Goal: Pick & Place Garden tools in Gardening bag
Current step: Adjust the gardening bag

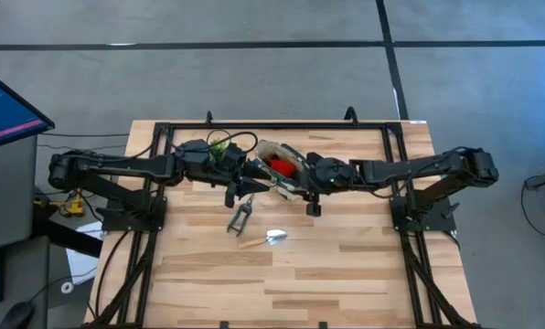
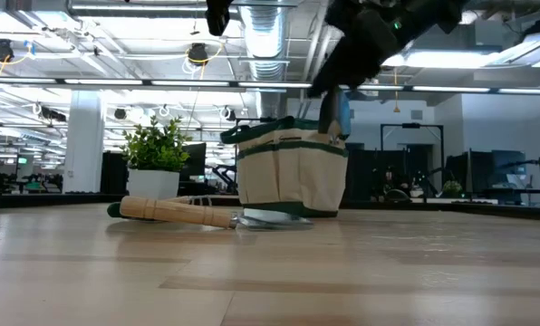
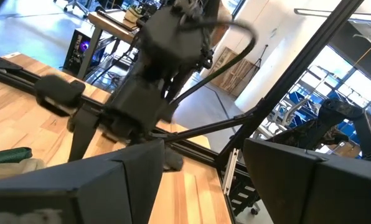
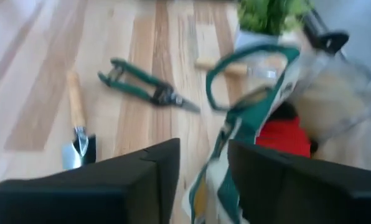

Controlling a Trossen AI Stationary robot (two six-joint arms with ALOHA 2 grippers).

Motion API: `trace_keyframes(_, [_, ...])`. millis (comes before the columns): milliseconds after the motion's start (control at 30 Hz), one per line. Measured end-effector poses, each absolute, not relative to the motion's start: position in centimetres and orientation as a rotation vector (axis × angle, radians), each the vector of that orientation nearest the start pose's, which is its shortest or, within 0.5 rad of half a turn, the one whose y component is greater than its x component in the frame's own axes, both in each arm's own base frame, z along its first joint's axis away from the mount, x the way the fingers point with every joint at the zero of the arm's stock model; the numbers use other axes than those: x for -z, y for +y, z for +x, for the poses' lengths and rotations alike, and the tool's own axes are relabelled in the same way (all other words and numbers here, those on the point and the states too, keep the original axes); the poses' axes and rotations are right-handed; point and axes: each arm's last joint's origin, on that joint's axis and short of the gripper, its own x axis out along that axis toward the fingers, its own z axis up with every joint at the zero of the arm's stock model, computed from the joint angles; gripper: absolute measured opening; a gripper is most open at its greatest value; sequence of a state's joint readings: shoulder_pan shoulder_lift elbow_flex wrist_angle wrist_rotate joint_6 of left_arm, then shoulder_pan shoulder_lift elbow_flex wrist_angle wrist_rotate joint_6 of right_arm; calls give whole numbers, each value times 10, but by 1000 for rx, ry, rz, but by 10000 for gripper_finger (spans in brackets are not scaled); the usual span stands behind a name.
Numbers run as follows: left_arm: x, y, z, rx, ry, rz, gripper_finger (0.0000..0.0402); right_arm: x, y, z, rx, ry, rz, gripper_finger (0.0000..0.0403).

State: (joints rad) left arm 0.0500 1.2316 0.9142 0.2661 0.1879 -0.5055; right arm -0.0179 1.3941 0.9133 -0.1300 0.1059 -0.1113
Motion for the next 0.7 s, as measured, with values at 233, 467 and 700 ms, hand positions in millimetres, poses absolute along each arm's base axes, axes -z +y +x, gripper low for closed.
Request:
trace_keyframes(233, [-328, 9, 280, 122, 85, -511, 209, -295, -8, 307, 87, 569, -139, 179])
trace_keyframes(467, [-325, 9, 279, 115, 113, -508, 209, -328, -7, 298, 150, 690, 66, 166])
trace_keyframes(700, [-319, 9, 279, 100, 172, -514, 209, -322, -7, 279, 240, 862, 217, 92])
